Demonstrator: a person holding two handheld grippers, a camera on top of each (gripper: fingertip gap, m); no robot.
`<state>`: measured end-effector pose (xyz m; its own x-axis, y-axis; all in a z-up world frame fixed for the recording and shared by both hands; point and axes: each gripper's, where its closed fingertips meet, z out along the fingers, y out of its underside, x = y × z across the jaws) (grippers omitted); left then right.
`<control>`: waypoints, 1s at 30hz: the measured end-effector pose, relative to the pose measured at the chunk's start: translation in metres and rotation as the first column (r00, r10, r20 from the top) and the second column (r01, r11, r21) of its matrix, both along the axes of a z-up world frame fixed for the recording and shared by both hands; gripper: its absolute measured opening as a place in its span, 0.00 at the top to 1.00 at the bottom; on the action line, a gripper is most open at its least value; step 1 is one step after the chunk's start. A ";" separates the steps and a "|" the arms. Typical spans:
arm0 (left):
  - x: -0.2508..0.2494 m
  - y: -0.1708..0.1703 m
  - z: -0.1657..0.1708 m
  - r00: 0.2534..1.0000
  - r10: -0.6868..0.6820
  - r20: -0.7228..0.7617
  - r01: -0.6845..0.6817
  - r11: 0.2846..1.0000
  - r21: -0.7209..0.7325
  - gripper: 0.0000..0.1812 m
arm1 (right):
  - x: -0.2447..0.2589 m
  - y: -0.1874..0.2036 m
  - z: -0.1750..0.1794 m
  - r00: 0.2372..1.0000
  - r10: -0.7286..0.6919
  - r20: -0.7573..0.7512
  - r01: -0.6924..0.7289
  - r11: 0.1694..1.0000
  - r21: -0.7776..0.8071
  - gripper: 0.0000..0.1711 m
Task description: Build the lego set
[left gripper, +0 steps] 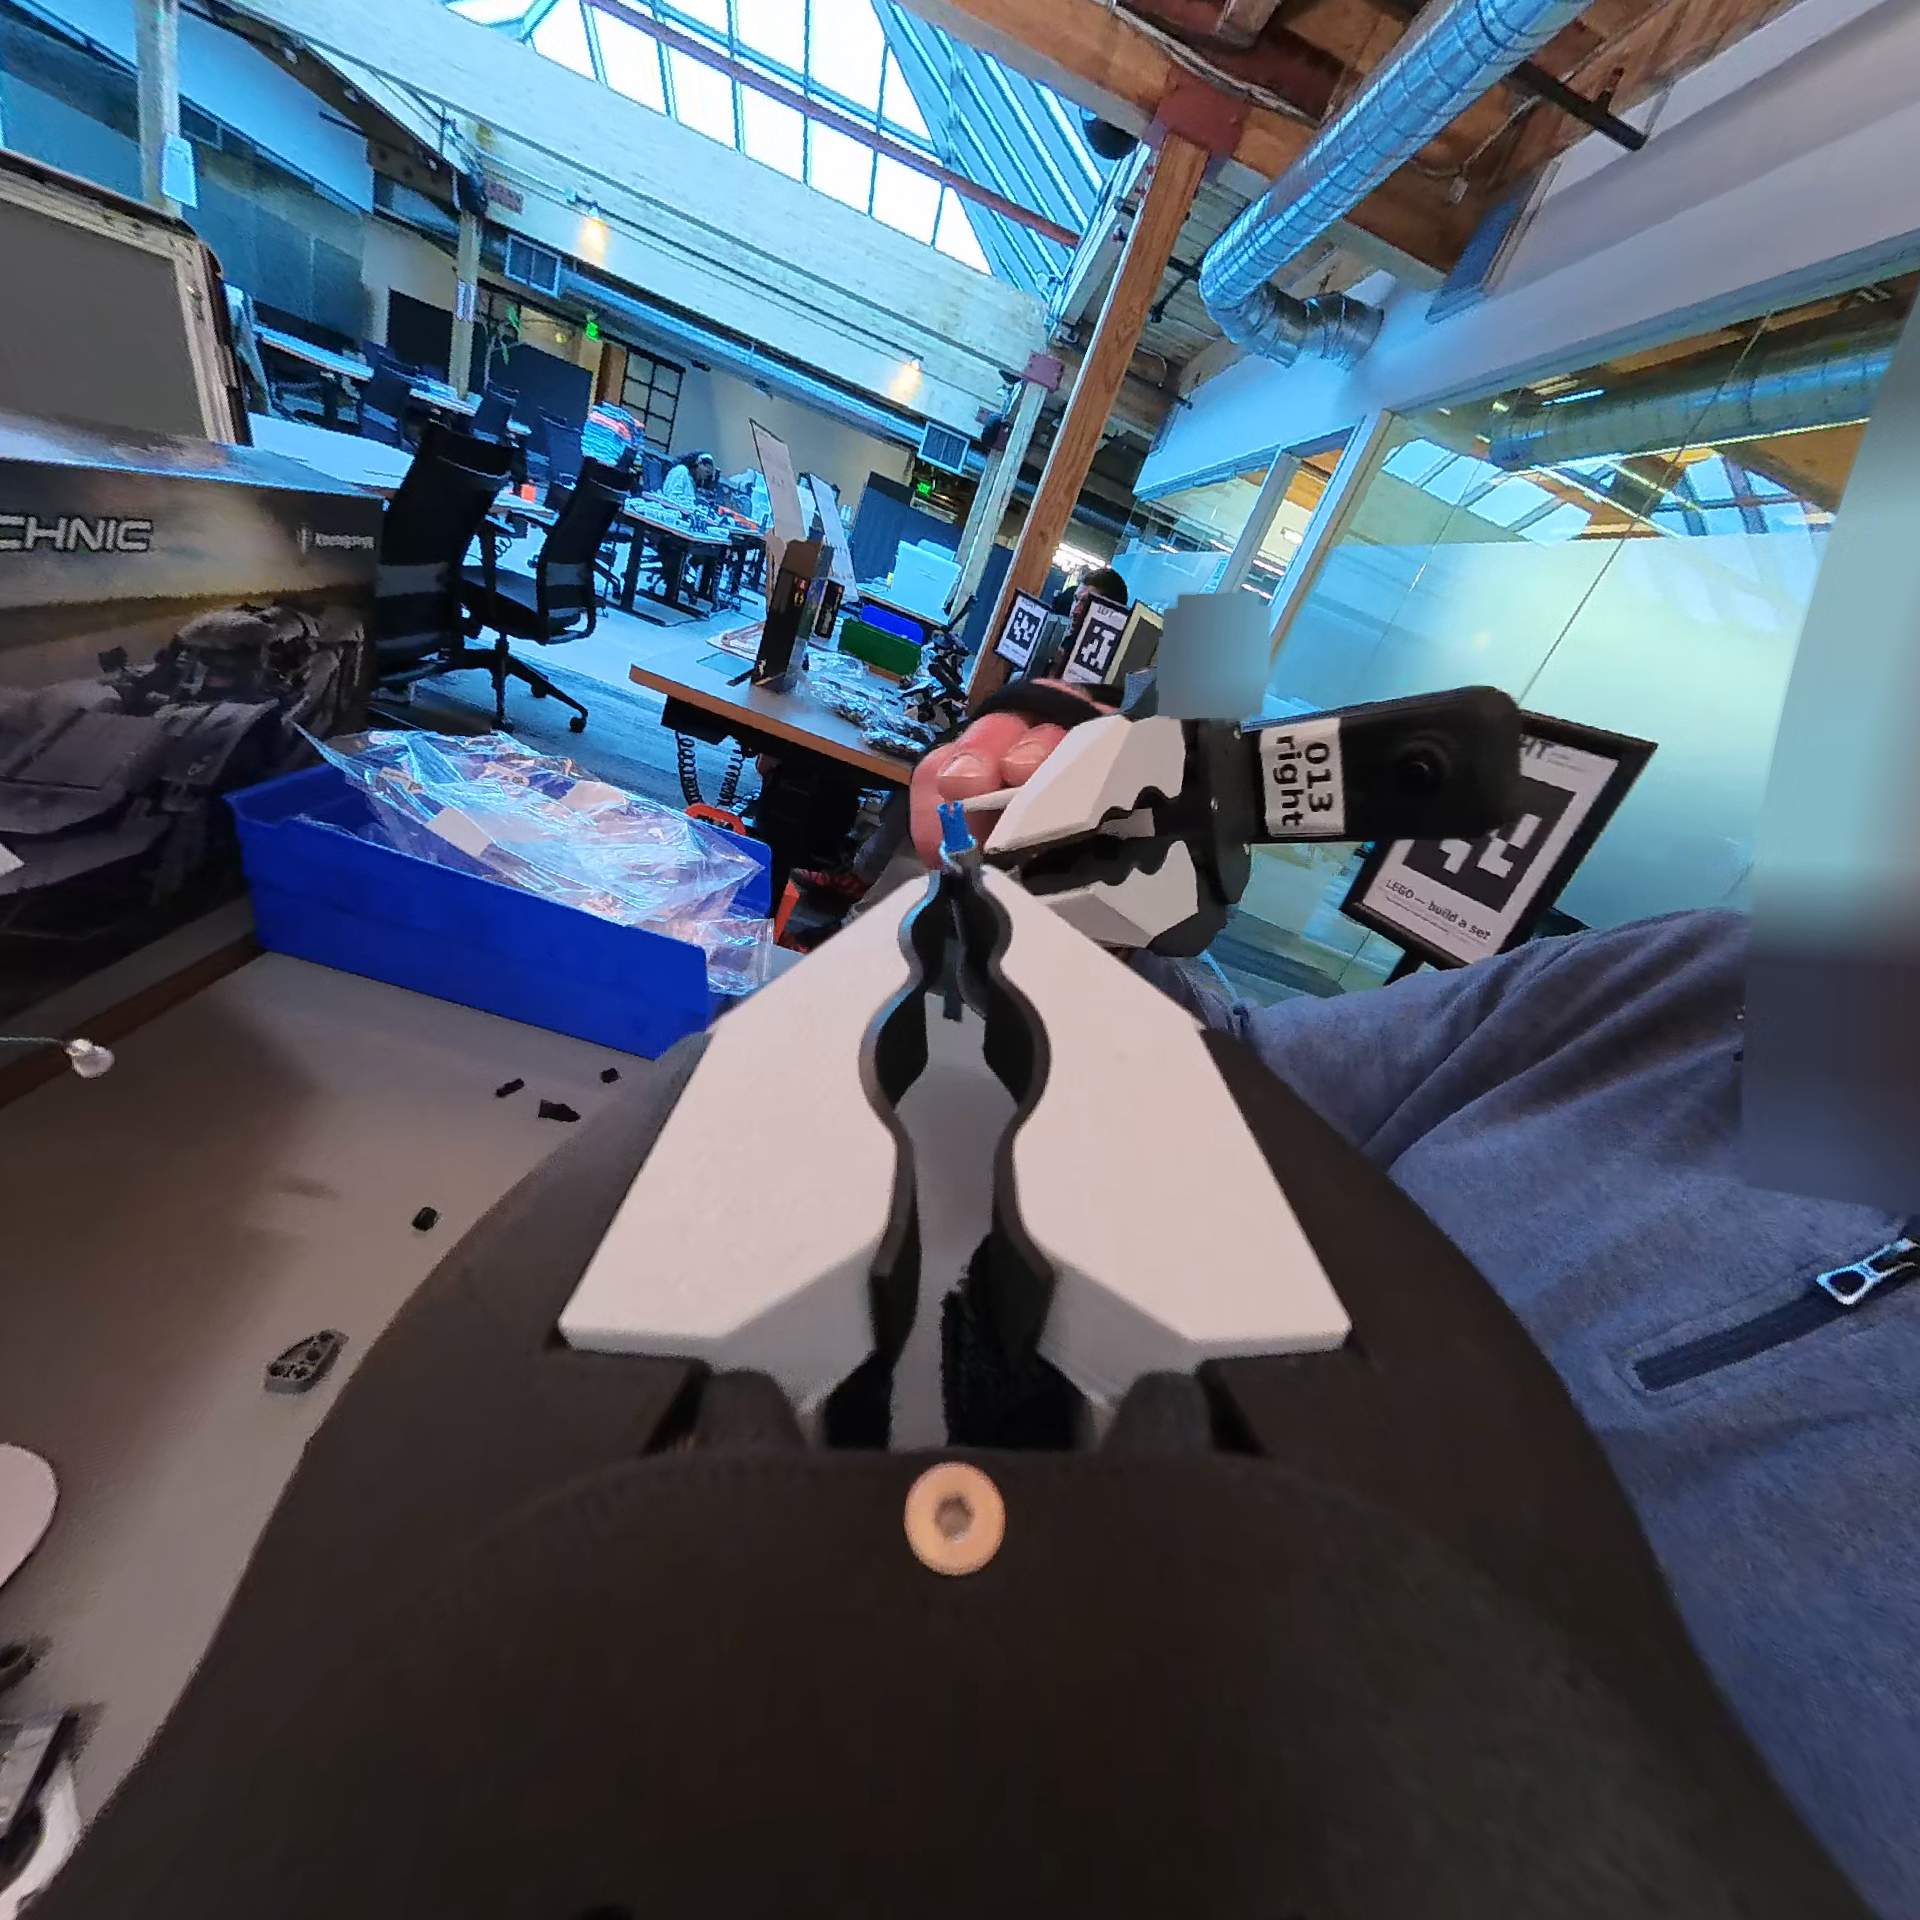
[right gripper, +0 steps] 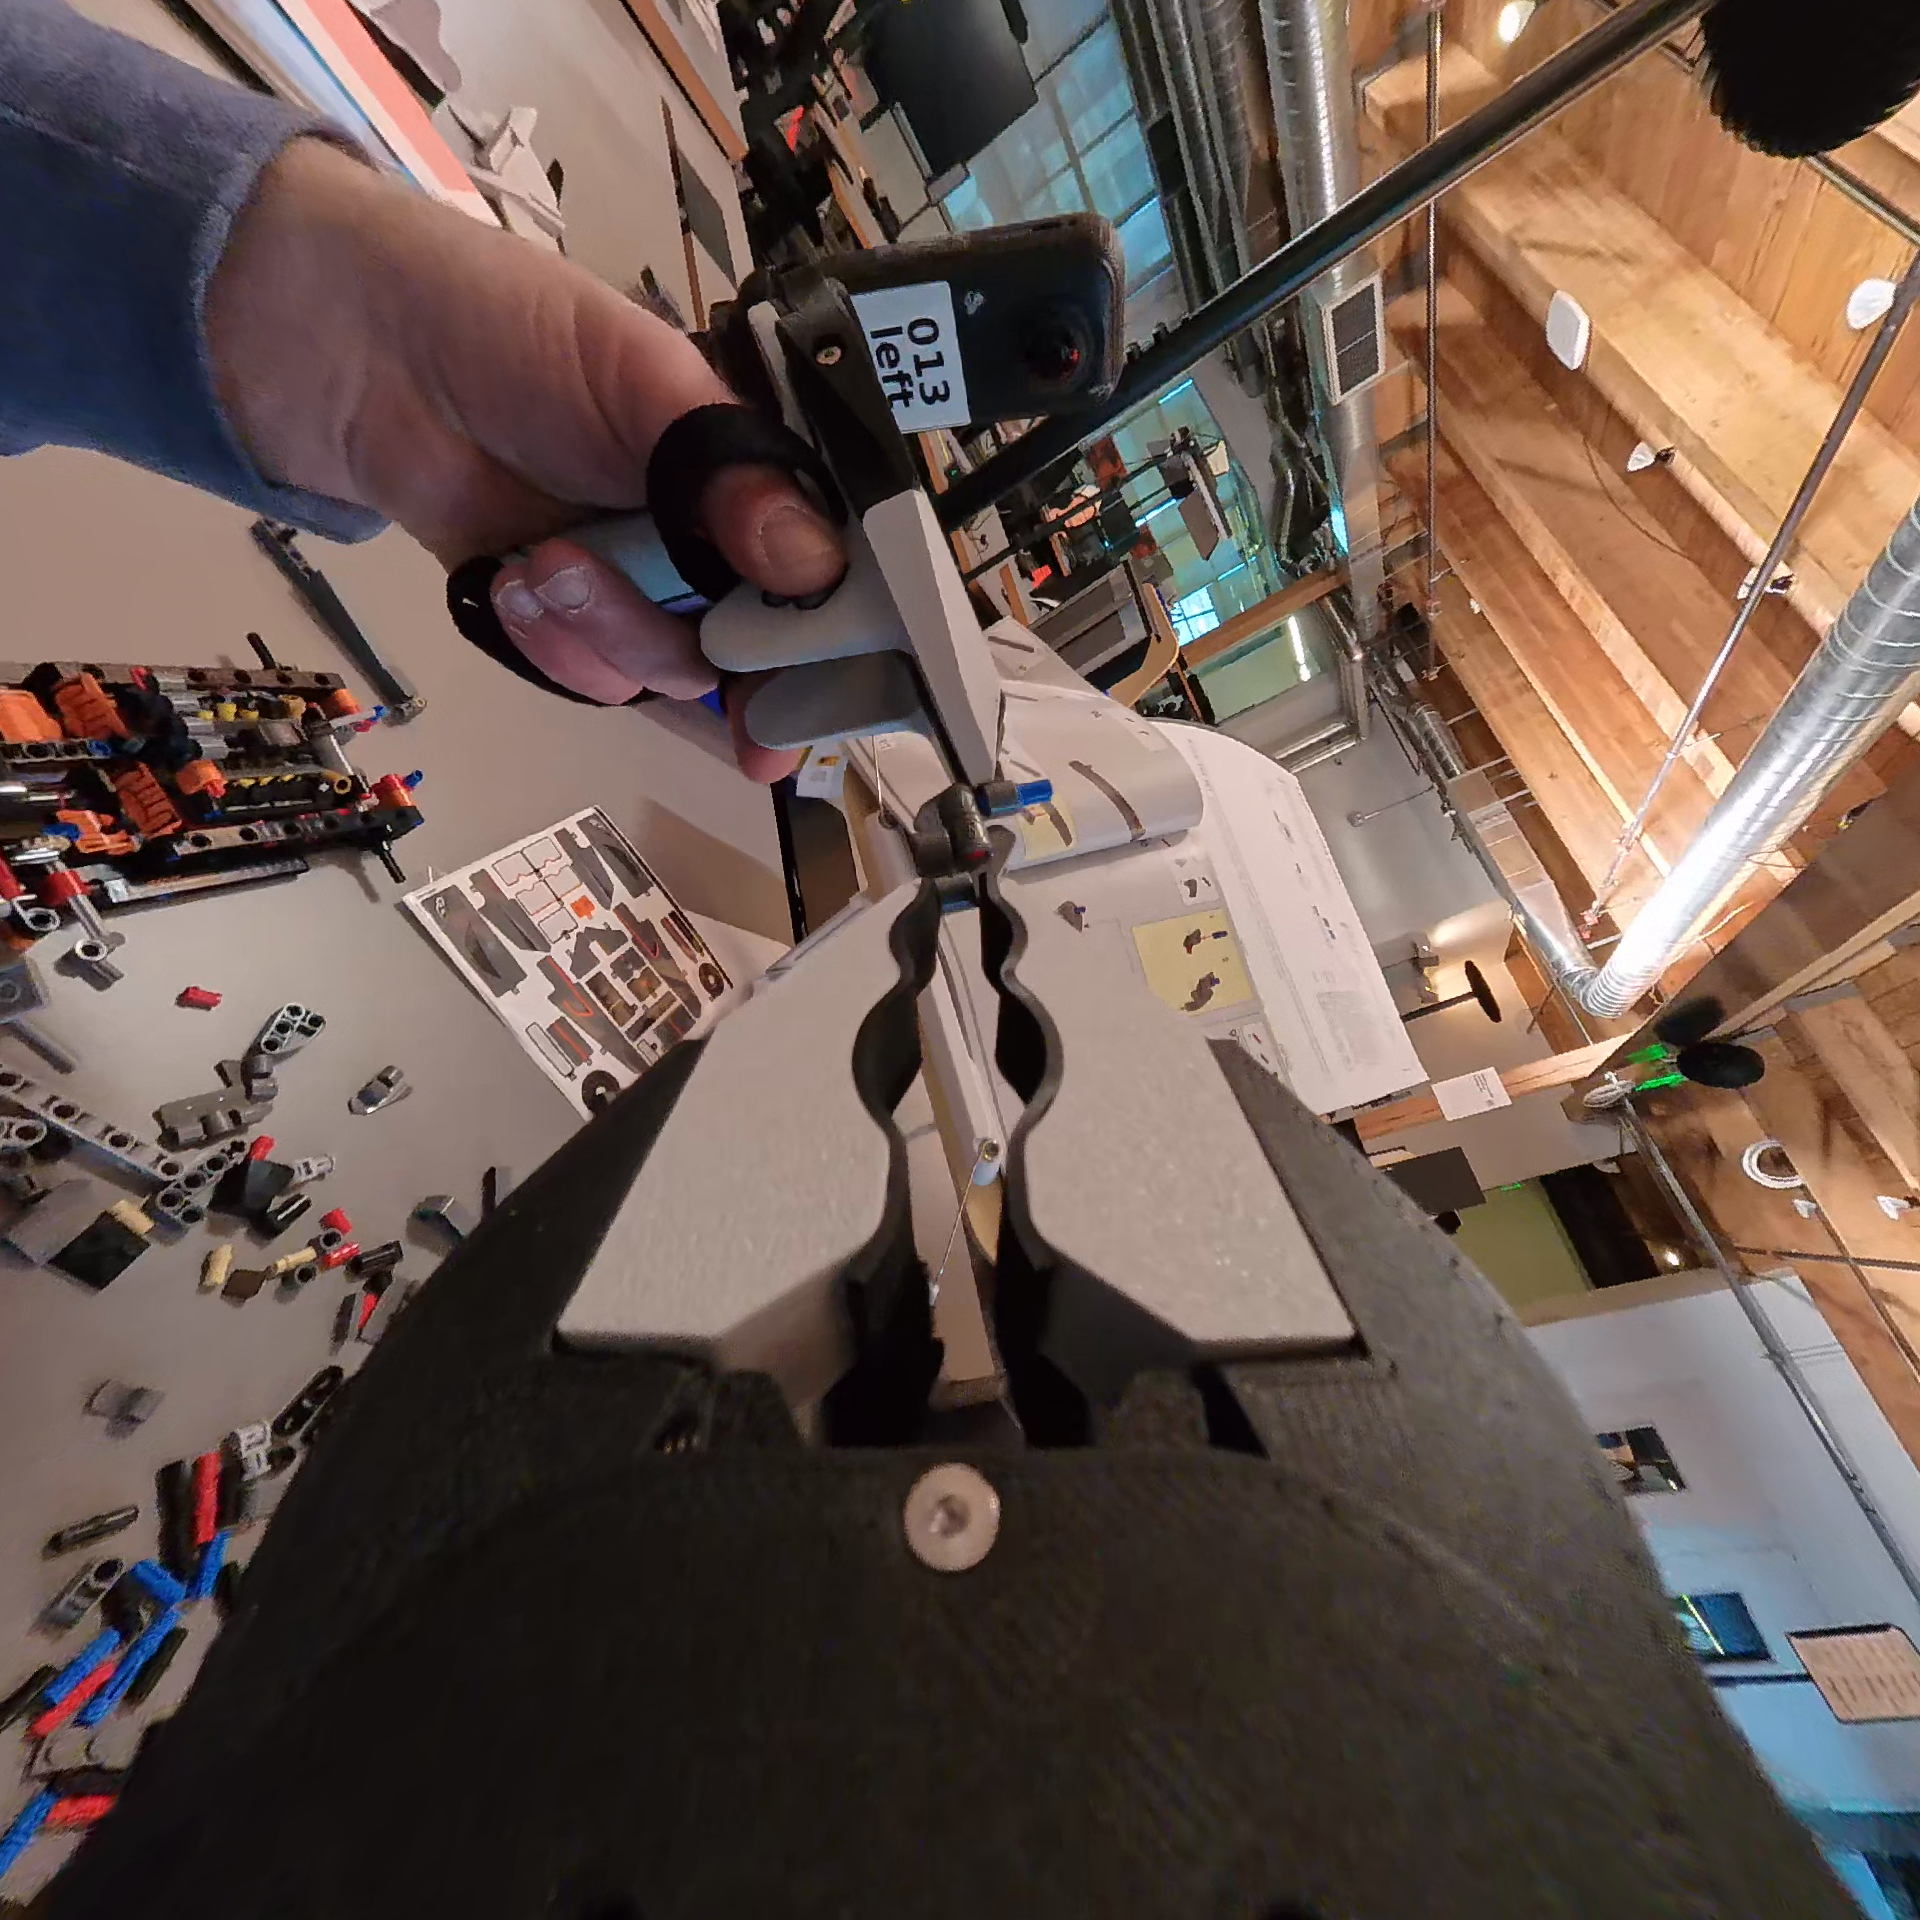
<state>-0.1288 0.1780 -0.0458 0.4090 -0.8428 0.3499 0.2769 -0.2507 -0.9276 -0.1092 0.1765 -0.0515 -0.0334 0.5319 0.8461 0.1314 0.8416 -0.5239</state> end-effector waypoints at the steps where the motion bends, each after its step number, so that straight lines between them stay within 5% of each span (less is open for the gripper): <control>1: -0.001 -0.001 0.002 1.000 0.002 -0.003 -0.002 1.000 0.005 1.00 | -0.002 0.000 0.001 1.000 0.003 -0.003 -0.003 1.000 -0.001 0.97; 19: 0.001 -0.016 -0.008 0.976 0.076 -0.206 -0.051 0.991 0.123 0.79 | -0.005 -0.019 0.000 0.991 0.135 0.001 -0.133 0.980 -0.147 0.98; 30: -0.009 -0.009 -0.032 0.909 0.204 -0.363 -0.135 0.969 0.206 0.77 | -0.003 -0.004 -0.005 0.988 0.150 -0.045 -0.156 0.956 -0.250 0.97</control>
